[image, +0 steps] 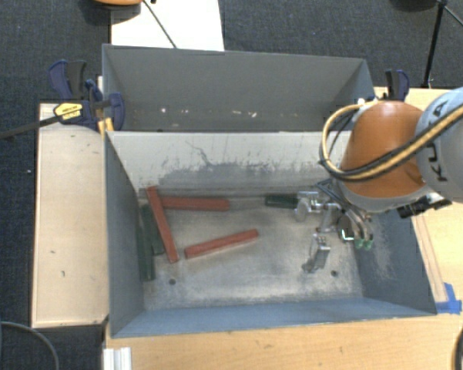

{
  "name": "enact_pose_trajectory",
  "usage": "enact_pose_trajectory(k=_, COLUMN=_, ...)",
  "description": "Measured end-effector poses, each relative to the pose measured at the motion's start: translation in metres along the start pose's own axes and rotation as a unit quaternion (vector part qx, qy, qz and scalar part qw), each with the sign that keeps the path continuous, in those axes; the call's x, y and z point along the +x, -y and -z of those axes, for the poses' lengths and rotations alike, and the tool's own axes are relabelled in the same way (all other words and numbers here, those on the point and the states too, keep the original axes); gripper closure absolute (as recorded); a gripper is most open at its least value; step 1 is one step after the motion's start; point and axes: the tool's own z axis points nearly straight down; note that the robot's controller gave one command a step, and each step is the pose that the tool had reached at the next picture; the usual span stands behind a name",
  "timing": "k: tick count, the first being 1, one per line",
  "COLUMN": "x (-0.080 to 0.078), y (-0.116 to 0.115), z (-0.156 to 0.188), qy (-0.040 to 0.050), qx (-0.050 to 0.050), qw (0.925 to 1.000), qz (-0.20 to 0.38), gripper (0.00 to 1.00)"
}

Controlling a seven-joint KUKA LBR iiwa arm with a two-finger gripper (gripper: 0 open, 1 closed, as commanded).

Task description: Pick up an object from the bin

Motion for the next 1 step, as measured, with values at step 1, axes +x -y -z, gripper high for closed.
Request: enact_pose_trajectory(k=1, x=-0.0019, y=0.0000, z=0.0037, qy=0.0037, qx=0.000, qw=1.0000, qz=0.000, gripper=0.00)
